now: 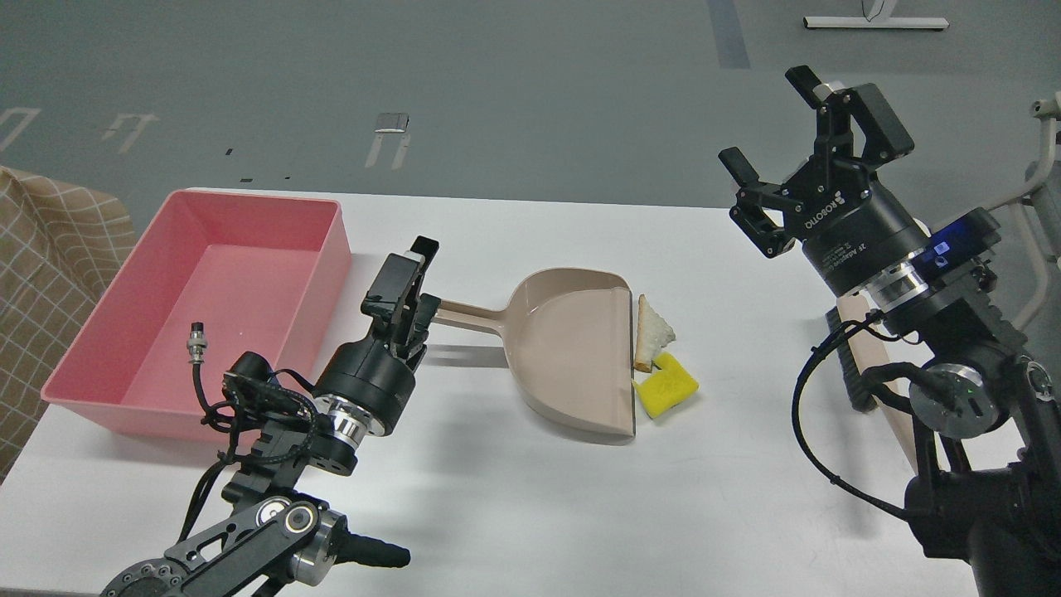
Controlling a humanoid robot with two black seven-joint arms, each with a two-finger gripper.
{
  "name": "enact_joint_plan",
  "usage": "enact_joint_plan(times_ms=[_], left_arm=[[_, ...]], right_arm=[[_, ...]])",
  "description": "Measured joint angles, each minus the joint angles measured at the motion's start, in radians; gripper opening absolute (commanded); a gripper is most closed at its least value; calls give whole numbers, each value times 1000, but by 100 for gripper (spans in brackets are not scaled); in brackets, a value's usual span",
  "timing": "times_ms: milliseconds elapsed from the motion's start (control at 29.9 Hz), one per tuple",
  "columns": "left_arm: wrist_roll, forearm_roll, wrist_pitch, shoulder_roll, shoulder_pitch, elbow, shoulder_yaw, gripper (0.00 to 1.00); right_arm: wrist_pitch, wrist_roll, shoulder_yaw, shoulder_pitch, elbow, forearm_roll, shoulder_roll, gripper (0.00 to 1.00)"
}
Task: Sweep and dump garbage into bin
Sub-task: 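Lower the left gripper toward the beige dustpan handle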
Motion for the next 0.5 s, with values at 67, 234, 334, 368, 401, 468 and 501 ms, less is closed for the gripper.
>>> enact_joint_plan(times_ms=[67,234,334,368,401,468,501], left_arm=[[-2,2,0,-2,4,13,6,98],[-7,3,0,-19,3,92,31,98],[-8,3,0,-31,-1,148,33,98],[-9,3,0,-39,-1,165,34,98],[-12,3,0,-47,-1,180,34,98],[-21,2,0,-56,-1,198,34,98],[-24,2,0,-59,-2,205,35,98]], right_arm=[[0,0,0,-1,0,0,0,100],[-2,0,2,-1,1,0,0,100],[-2,0,4,-4,2,0,0,100],[-2,0,4,-5,2,0,0,100],[-2,0,5,-5,2,0,0,100],[-2,0,5,-6,2,0,0,100],[-2,0,5,-6,2,0,0,100]])
